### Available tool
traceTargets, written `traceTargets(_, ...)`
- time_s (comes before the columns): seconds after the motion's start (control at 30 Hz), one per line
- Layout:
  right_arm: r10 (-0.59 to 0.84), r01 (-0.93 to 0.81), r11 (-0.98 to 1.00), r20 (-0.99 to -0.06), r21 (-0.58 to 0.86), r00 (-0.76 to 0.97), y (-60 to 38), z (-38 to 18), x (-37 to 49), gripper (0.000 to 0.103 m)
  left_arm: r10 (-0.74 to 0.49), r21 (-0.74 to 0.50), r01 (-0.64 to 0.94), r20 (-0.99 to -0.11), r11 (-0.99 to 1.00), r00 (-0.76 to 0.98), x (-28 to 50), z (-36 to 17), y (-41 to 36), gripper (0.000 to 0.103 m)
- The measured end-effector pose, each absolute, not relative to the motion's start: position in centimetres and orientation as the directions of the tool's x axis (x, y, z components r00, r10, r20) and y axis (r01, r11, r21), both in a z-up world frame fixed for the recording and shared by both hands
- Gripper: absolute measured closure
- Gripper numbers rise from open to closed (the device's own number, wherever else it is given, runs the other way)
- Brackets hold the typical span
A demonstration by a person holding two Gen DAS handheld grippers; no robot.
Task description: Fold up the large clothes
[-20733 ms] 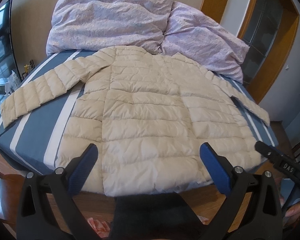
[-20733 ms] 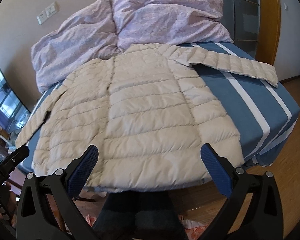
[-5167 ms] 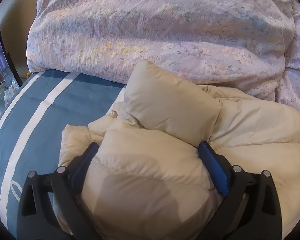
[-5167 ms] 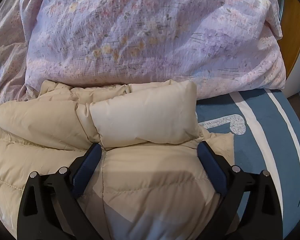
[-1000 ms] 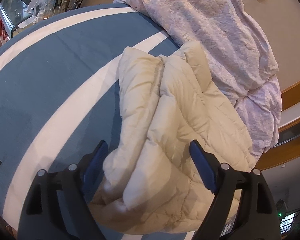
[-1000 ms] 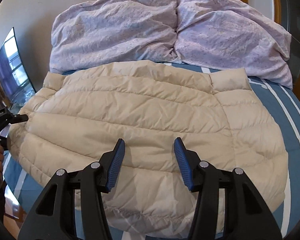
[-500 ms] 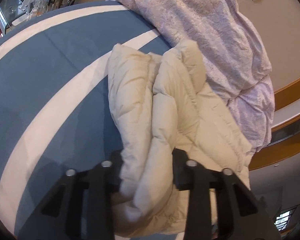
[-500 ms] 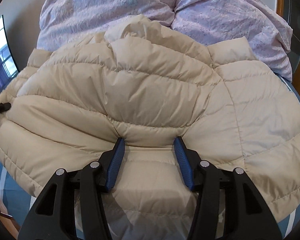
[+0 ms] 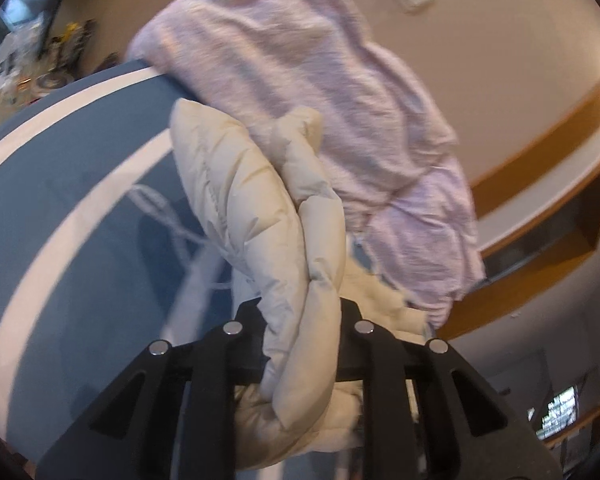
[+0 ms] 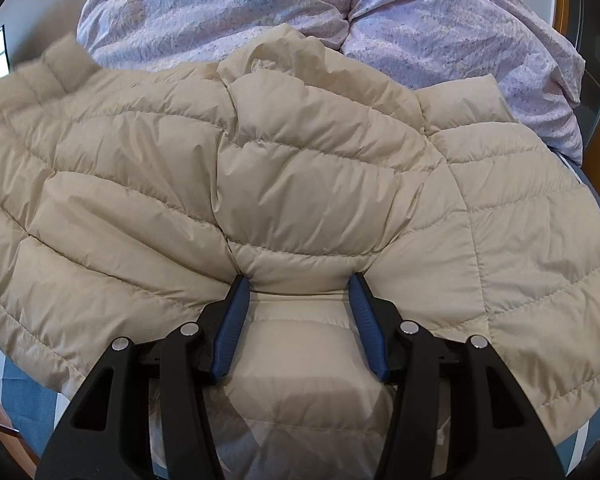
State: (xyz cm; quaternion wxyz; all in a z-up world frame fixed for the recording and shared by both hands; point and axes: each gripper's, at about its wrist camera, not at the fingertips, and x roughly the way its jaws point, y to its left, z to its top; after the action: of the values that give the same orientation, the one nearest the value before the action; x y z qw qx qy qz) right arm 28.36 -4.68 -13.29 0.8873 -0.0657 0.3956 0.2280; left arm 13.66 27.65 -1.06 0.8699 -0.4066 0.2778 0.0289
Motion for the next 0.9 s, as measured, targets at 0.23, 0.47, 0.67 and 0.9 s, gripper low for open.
traceTargets(0.23,0.360,-0.459,0.885,-0.732,0.073,0.578,-4.8,-13.4,28.5,0.049,-0.301,-0.689,-0.106,-0.444,0.717,0.844,16.1,2.7,20.8,0.083)
traceTargets(0.47,0.378,-0.462,0.881,-0.731,0.097,0.568,-5.2,-13.5,28.8,0.049,-0.423,-0.700,0.006,-0.426,0.714,0.800,19.2,3.2,14.4,0.083)
traceTargets(0.67,0.400,-0.462,0.877,-0.728,0.128,0.557,-5.8,-13.6,29.1,0.049,-0.523,-0.728,0.066,-0.423,0.682,0.740,22.1,1.9,9.4,0.083)
traceTargets(0.9,0.475,-0.460,0.857,-0.706,0.233,0.526,-7.4,-13.7,29.7,0.049,-0.586,-0.779,0.063,-0.413,0.624,0.698,25.1,-0.4,7.0,0.083)
